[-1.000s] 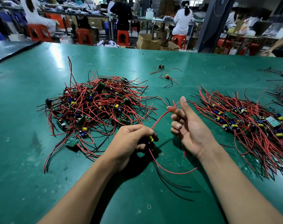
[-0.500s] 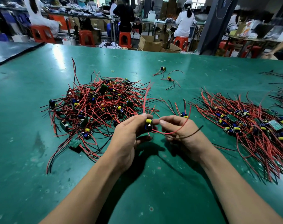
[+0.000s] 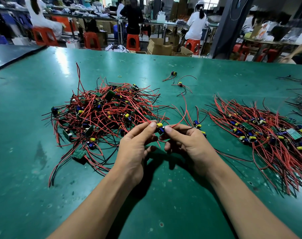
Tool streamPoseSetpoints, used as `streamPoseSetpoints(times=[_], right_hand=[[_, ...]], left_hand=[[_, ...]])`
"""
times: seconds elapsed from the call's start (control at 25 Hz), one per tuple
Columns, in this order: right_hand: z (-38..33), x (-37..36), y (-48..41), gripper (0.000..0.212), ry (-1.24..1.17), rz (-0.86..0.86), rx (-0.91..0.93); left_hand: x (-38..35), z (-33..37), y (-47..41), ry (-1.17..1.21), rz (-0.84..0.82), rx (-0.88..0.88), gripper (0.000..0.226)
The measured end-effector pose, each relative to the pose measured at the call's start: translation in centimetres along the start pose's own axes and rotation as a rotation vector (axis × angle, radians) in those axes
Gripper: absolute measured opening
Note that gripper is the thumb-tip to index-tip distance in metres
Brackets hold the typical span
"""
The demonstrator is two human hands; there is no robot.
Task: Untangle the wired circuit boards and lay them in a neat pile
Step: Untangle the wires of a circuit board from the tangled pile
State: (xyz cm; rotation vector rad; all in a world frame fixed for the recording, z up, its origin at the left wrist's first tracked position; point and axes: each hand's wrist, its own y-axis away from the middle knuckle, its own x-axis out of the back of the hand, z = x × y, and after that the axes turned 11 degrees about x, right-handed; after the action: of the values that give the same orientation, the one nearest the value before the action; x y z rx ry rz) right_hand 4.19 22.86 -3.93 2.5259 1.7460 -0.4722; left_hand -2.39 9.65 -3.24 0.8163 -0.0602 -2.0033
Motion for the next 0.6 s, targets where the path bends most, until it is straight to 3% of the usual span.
streamPoseSetpoints(times=[0.4, 0.6], right_hand=[[-1.1, 0.9, -0.5, 0.012, -0.03, 0.127, 0.007], [-2.3, 1.4, 0.2, 0.007, -0.193, -0.058, -0.091]], left_hand=[[0.3, 0.1, 0.0, -0.057, -0.109, -0.015, 0.017], [0.4, 0.3, 0.4, -0.04, -0.286, 0.218, 0.011]])
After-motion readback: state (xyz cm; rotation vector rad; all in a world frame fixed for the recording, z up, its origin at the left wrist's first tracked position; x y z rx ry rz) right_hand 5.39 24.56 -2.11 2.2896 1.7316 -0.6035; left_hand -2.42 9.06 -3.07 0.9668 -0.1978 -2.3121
